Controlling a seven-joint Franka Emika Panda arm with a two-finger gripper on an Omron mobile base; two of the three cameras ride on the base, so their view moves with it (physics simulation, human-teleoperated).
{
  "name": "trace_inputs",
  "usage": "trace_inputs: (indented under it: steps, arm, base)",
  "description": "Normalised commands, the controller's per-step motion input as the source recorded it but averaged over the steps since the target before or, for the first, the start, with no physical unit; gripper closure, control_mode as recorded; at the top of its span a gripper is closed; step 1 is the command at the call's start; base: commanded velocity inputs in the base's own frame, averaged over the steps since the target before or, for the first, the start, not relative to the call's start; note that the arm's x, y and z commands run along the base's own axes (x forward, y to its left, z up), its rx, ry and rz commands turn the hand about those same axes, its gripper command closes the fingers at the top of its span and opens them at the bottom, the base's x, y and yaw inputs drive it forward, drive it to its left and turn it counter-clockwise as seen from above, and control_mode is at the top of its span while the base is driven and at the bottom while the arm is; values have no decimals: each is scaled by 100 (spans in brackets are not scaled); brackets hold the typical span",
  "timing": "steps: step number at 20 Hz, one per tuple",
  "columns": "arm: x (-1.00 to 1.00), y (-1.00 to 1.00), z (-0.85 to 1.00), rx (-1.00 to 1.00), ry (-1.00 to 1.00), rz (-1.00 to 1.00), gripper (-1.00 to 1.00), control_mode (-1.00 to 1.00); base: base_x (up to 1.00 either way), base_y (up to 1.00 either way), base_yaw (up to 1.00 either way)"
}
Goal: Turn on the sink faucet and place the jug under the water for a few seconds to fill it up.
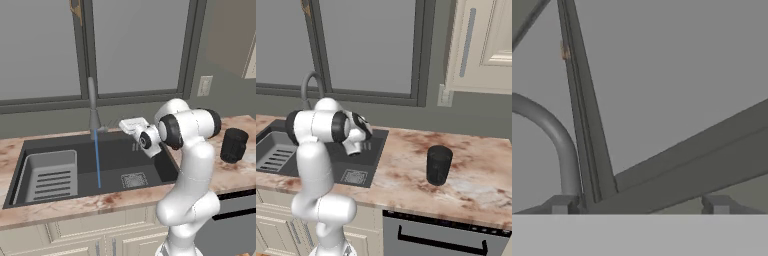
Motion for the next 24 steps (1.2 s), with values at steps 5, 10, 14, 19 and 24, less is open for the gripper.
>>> trace_inputs:
  steps: [5, 10, 14, 19, 24]
  arm:
    - [-59, -44, 81, 0, -7, -2, -100, -100]
    - [-48, -51, 100, 0, 0, -4, -100, -100]
    - [-55, -69, 100, 0, 0, -1, -100, -100]
    - [-63, -77, 100, 1, 0, 0, -100, -100]
    - [-57, -74, 92, 2, 5, 0, -100, -100]
  base:
    - [0, 0, 0]
    - [0, 0, 0]
    - [0, 0, 0]
    - [0, 0, 0]
    - [0, 0, 0]
